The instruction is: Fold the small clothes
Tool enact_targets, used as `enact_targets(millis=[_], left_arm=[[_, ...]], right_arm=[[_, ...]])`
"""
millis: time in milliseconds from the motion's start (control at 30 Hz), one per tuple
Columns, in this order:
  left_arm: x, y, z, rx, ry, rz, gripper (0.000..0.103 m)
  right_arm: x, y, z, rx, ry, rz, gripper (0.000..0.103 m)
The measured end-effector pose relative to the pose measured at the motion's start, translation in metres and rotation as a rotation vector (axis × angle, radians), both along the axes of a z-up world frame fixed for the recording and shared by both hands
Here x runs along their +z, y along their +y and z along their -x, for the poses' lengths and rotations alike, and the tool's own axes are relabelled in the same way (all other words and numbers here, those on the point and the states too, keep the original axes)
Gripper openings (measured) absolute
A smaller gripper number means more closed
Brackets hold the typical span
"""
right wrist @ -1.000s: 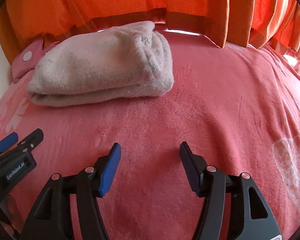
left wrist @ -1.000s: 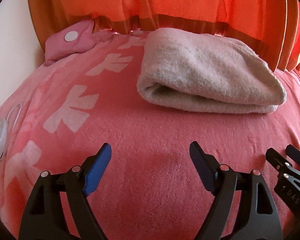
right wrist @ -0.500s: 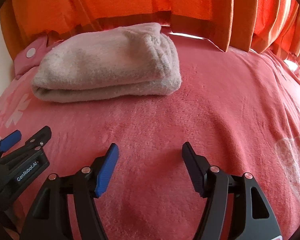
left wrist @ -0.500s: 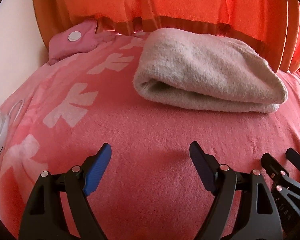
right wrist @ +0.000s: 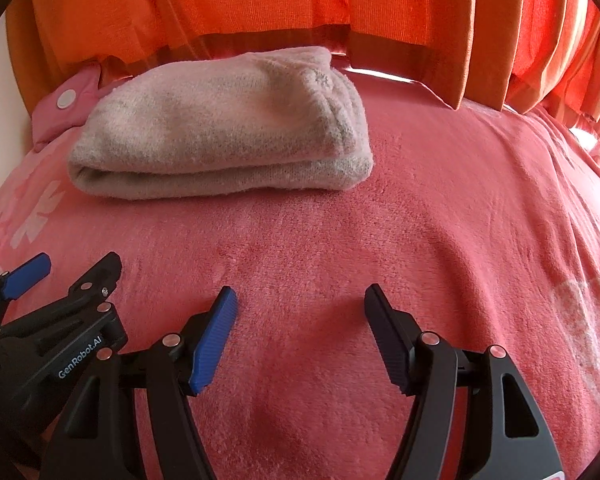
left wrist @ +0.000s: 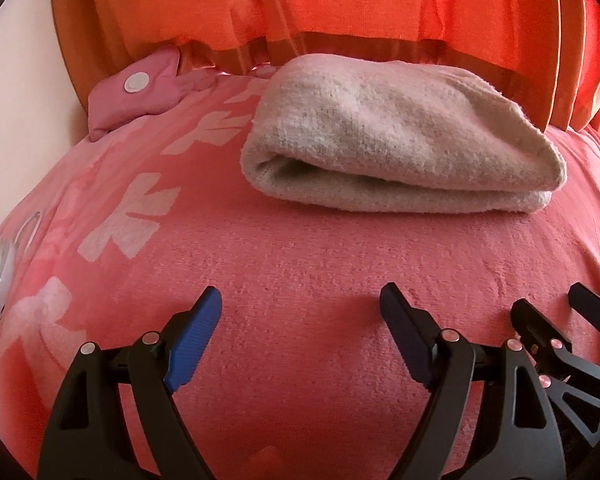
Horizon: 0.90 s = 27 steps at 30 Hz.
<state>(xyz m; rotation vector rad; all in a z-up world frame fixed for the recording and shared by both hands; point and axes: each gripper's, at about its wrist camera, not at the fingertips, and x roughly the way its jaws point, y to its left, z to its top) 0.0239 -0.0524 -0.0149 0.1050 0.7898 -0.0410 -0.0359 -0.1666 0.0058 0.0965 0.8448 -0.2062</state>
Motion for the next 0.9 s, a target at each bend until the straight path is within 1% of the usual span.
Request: enact_targets(millis=[333,900], left_arm=[[-0.0002,-0.0026,-0.0009,-0.003,-0.01,-0.02,0.08],[-0.0014,-0.0019,-0.0027,-0.001,-0.005,-0.024,0.079]], right_arm=[[-0.0008,0.0038,0.0006,-0.013,-0.002,0.006,0.065],[-0.0011,0.0041,0.0013,-0.018,-0.005,0.011,0.065]])
